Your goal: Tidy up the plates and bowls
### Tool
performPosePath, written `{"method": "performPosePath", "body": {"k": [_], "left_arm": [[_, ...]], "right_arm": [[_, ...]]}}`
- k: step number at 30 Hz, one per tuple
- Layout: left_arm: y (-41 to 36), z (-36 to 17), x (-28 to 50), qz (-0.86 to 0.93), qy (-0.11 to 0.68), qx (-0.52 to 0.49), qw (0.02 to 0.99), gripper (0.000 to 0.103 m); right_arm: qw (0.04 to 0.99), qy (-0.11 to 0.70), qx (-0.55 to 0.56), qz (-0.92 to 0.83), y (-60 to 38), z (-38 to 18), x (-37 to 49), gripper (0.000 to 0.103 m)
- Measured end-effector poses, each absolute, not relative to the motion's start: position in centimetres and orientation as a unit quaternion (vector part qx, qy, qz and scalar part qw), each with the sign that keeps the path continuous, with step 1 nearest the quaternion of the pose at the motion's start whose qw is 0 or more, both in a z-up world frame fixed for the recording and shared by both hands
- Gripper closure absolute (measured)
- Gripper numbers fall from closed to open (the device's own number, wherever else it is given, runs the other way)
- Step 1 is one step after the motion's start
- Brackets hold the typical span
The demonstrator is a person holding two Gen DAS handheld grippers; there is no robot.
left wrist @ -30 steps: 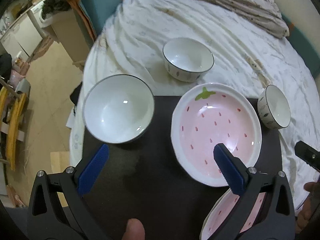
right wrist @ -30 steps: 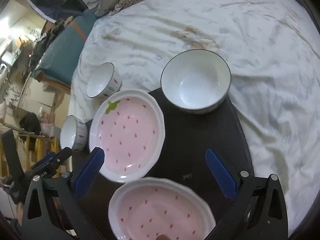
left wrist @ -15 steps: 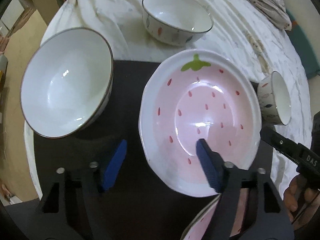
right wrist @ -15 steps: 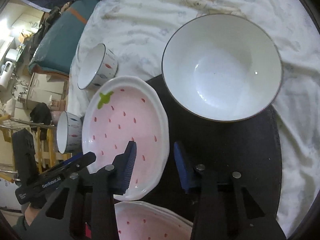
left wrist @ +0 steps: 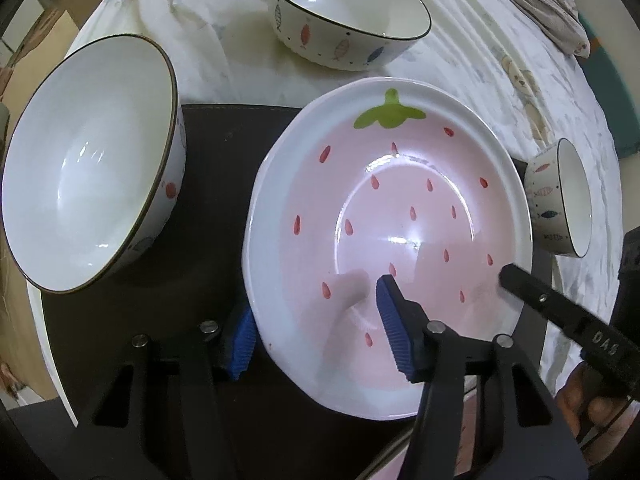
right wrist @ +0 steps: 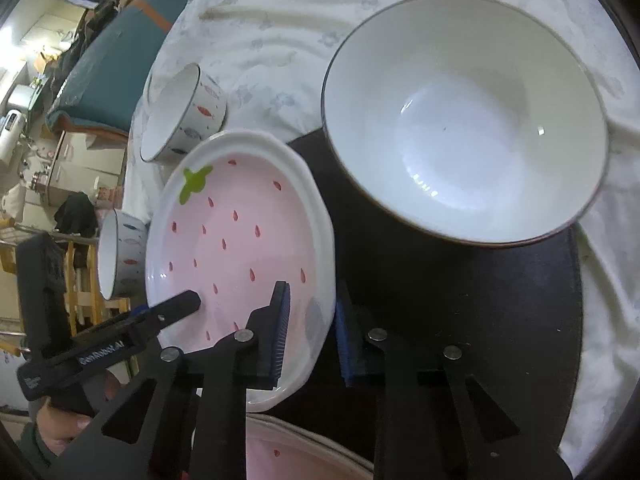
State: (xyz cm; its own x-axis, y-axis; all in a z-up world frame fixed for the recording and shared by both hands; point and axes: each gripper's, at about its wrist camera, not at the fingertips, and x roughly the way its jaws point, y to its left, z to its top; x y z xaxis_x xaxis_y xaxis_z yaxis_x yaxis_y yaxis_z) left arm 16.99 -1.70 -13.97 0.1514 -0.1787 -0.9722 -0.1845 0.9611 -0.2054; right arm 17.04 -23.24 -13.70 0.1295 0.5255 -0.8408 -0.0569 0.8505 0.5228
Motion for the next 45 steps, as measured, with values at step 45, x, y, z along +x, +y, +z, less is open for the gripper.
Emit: {"method": "performPosePath", "body": {"k": [45], "left_arm": [[-1.9,-4.4,10.9,-0.051,0.577,-0.086,0.811,0.079]], "right_arm": [[0.785,0.561,0.168,0.200,-23.8,-5.6,9.4,0.082]]}}
